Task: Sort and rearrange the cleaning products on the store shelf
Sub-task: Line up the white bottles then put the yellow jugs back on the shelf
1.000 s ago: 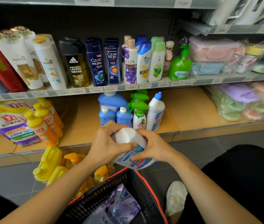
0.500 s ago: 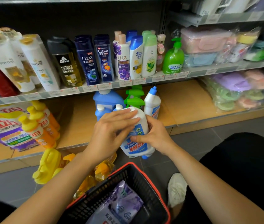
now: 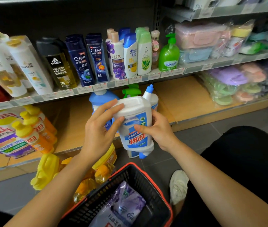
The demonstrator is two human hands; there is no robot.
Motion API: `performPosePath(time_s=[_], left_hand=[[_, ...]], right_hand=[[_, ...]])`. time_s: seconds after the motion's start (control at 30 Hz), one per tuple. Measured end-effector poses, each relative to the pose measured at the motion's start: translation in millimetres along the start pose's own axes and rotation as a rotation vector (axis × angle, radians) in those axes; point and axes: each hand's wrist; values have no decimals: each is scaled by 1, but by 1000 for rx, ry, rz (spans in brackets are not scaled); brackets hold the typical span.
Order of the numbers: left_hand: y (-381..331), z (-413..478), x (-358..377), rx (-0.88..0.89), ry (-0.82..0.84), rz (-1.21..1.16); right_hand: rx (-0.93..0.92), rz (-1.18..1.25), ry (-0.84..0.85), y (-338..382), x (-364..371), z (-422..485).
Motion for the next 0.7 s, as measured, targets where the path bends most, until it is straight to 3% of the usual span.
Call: performPosePath(time_s=[0.13, 0.3, 0.43, 0.7], left_hand=[[-3, 0, 1, -131, -17, -165], [6, -2, 4, -270, 77, -267], [20, -12, 14, -295, 197, -269], [40, -36, 33, -328, 251, -201]], right_hand=[[16, 50, -8, 0, 0, 0], [27, 116, -27, 1, 0, -1], [22, 198, -75, 2, -2, 2], [87, 423, -272, 3, -7, 8]])
Point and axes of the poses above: each hand's wrist, its own z-axis towards the middle knuckle, its own x-axis out of the palm, y = z × x, and after that the axes turned 5 degrees about -x, right-handed
